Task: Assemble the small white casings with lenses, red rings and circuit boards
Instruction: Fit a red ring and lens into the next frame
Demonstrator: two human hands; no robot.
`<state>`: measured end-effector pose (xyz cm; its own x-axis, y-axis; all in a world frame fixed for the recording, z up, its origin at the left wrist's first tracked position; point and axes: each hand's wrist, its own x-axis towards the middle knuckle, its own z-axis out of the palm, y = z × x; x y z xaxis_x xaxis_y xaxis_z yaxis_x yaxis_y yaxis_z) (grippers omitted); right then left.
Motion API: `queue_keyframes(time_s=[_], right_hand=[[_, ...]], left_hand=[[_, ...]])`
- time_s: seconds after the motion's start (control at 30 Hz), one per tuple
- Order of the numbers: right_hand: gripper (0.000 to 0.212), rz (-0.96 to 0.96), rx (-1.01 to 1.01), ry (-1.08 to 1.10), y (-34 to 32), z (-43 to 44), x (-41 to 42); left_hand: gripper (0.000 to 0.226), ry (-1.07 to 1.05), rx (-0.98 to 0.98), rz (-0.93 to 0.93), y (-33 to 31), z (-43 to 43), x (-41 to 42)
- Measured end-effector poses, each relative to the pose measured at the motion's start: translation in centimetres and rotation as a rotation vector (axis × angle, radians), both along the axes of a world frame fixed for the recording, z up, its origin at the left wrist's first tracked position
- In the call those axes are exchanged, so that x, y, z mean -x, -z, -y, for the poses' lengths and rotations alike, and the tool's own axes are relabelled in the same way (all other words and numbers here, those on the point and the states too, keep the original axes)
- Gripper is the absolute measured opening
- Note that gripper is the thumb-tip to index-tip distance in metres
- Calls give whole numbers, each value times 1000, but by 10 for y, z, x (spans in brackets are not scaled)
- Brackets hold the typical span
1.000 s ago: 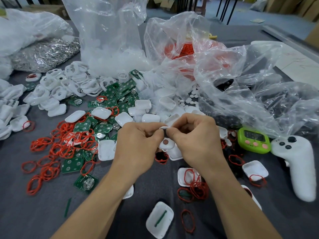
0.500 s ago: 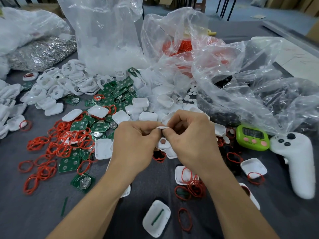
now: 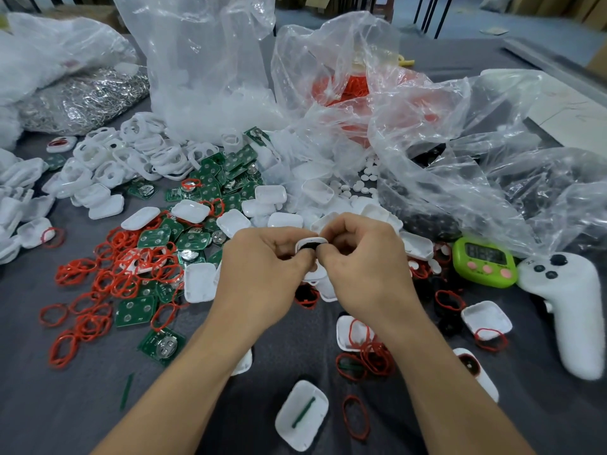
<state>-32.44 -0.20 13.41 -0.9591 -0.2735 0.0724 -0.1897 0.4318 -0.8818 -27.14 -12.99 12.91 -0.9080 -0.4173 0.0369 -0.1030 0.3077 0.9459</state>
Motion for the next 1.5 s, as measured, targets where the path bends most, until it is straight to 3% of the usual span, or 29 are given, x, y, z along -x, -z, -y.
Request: queue_keyframes(time_s=[0.17,0.3,0.47,0.53,0.7,0.8,0.97,1.03,1.13,1.2,1.27,1.37,1.5], right_hand=[[21,-79,66,45,2,4,-3],[22,-100,237,19,0,3,0],[29,26,541,-65,1,0,3],[31,35,607,-68,0,1,3],[33,31,601,-82,2,1,5],[36,53,529,-99,1,1,5],[40,302,526,-96,-3,0,8],[45,379,527,-94,-5,1,9],[53,152,197,-49,-5,0,4],[45,-127,-151,4,-5,0,-3],[39,-277,-318,41,-9,0,-10],[24,-303,-294,-77,-14,1,-15],[11,-251,-493,-205,-15,7,-20]], left_hand=[[34,-87,43,-47,-2,-3,0],[25,-203,128,-198,-6,-14,-5],[13,-322,511,-393,-5,-20,-11],[19,-307,570,-461,-2,-19,-10],[16,-286,576,-431,2,-15,-10],[8,-249,430,-330,-4,-10,-11],[14,46,-137,-64,-10,14,-3],[9,21,-298,-58,-14,19,-1],[5,-90,-514,-111,-18,24,1],[8,-113,-614,-144,-20,29,2],[19,-93,-697,-136,-20,32,3],[27,-66,-714,-80,-19,34,3],[44,-48,-661,-62,-18,36,3]])
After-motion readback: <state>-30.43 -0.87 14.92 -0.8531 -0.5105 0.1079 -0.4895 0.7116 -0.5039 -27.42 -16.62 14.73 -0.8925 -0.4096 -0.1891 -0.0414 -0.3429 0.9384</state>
